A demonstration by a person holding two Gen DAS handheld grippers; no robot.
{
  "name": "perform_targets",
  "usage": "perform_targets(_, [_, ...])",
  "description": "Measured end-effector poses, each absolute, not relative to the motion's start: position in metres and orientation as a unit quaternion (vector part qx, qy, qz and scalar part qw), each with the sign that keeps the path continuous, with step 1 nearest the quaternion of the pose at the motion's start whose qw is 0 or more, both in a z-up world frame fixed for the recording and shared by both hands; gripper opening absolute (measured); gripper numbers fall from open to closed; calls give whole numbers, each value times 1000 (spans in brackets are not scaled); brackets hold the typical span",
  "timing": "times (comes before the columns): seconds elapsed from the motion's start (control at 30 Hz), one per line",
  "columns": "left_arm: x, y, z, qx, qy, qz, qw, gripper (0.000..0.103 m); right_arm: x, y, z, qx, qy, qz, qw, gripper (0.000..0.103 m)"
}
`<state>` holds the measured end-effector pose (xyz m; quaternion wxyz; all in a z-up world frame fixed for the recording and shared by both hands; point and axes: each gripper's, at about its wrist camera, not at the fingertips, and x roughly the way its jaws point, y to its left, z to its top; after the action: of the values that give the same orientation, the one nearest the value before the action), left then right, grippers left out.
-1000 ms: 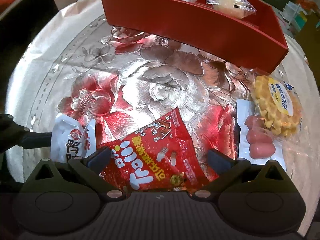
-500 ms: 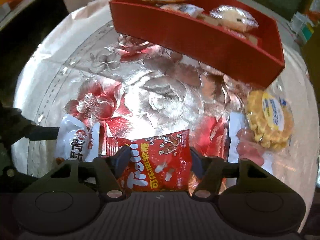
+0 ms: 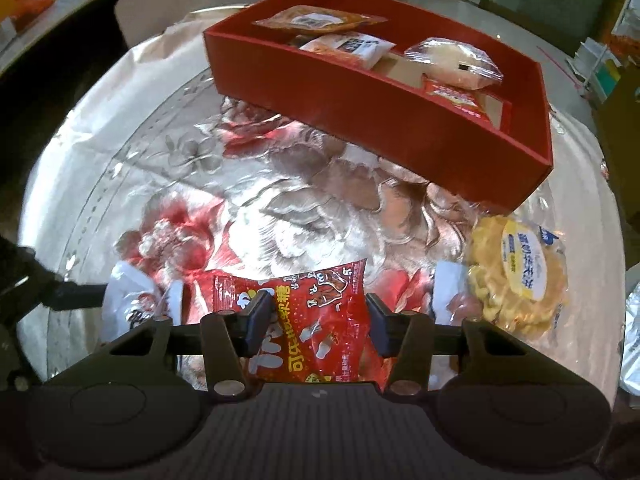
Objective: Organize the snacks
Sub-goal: 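Grasp the white duck-neck bag with the left gripper while the right grasps the red Trolli bag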
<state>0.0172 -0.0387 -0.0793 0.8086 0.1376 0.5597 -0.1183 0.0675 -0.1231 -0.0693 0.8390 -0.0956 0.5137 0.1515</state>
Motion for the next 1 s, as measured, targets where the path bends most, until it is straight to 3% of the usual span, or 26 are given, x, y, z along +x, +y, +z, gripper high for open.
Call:
perform_targets(0.13, [18,-39,-79,138,559,-117,809,63,74,-124,-75,-88,521,149,836,65])
perform_targets(0.33, [23,-32,-81,122,565,-96,810,75,74,-114,-88,-114,531,149,827,89])
perform_targets(0.47, [24,-28,-83,112,569,-87,810,78,75,-115,-92,-111,537,144,824,103])
perform_targets(0.93, [28,-10,-82,85,570,-48,816,79,69,-119,-91,-106,530,152,827,103])
perform_targets(1.0, [29,-5,-82,77,570,-40,817,79,68,-122,-90,-117,528,165,825,97])
